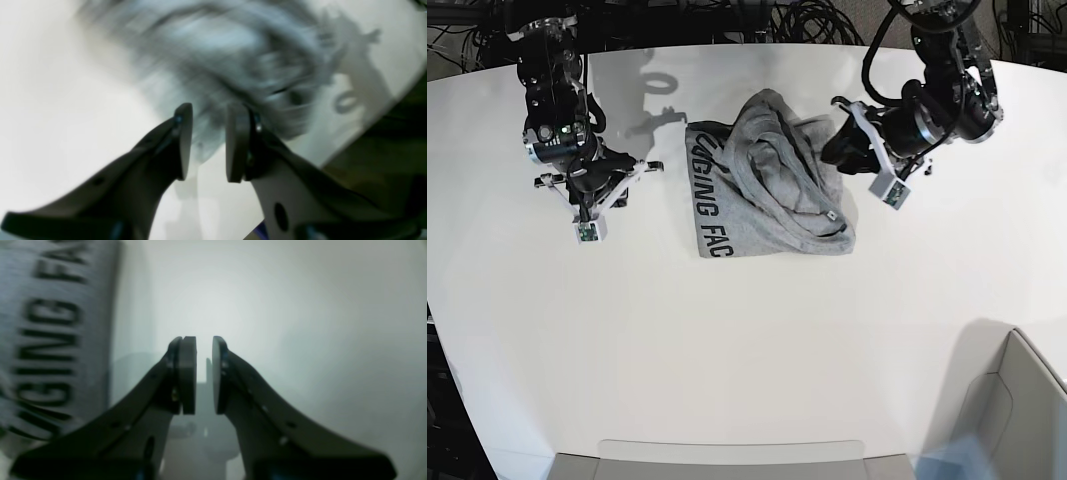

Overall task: Fold the T-shirt properly
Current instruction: 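Release the folded end with the right gripper and raise it away, then press and tuck the bundled fabric with the left gripper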

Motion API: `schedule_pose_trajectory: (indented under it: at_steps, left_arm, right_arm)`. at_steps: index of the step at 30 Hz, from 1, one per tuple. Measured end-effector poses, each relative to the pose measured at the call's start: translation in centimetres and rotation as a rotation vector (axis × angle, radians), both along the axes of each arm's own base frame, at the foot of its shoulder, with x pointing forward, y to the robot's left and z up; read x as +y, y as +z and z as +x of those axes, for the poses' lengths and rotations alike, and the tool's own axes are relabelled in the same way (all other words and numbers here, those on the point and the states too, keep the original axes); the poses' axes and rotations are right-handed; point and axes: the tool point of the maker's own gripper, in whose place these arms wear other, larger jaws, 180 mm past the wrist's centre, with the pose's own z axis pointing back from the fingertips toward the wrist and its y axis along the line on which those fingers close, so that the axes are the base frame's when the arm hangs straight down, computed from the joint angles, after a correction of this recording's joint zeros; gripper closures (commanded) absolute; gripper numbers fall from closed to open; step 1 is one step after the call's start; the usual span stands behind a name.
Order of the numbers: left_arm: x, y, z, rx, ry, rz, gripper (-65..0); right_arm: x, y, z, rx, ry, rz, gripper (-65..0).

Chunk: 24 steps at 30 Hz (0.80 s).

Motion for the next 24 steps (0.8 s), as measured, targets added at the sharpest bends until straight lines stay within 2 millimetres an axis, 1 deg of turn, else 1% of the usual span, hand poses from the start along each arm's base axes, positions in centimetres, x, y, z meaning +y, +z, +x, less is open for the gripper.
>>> schedule_pose_trajectory:
  at_steps: [1, 3, 6, 8, 12, 14, 16, 18, 21, 24]
  left_arm:
    - [-1.0, -0.2, -0.3, 0.021, -0.018, -0.011, -21.8]
    - [-2.6, -0.4, -0.8, 0.064, -0.029, -0.040, -22.1]
    - [-4.6, -0.4, -1.6, 0.084, -0.082, -0.064, -22.1]
    - [-5.1, -0.4, -1.8, 0.086, -0.097, -0.070, -22.1]
    - [-5.0, -0.5, -1.8, 0.088, -0.097, -0.064, -22.1]
    - [-4.8, -0.6, -1.8, 0.103, -0.078, -0.063, -22.2]
    - [-4.8, -0.7, -1.7, 0.149, -0.017, -0.088, -22.5]
    - [-4.7, -0.7, -1.5, 0.178, 0.027, -0.103, -24.5]
    - [-4.7, -0.8, -1.6, 0.183, 0.034, -0.104, -29.6]
    - [-4.5, -0.8, -1.5, 0.181, 0.040, -0.104, -30.5]
  right_arm:
    - [0.2, -0.5, -0.7, 0.021, 0.026, 0.010, -8.2]
    - [-0.1, -0.6, -1.2, 0.025, 0.045, 0.016, -8.2]
    - [-2.0, -0.3, -1.1, 0.008, 0.035, -0.015, -8.2]
    - [-2.8, -0.2, -1.1, 0.004, 0.025, -0.033, -8.2]
    - [-2.1, -0.4, -1.3, 0.007, 0.027, 0.005, -8.2]
    - [-2.3, -0.4, -1.3, 0.005, 0.027, -0.003, -8.2]
    - [-2.6, -0.5, -1.5, 0.011, 0.025, -0.014, -8.2]
    - [-2.5, -0.7, -1.8, 0.019, 0.026, -0.012, -8.2]
    - [-2.4, -0.7, -1.7, 0.018, 0.028, -0.010, -8.2]
    - [-2.4, -0.6, -1.6, 0.016, 0.028, -0.010, -8.2]
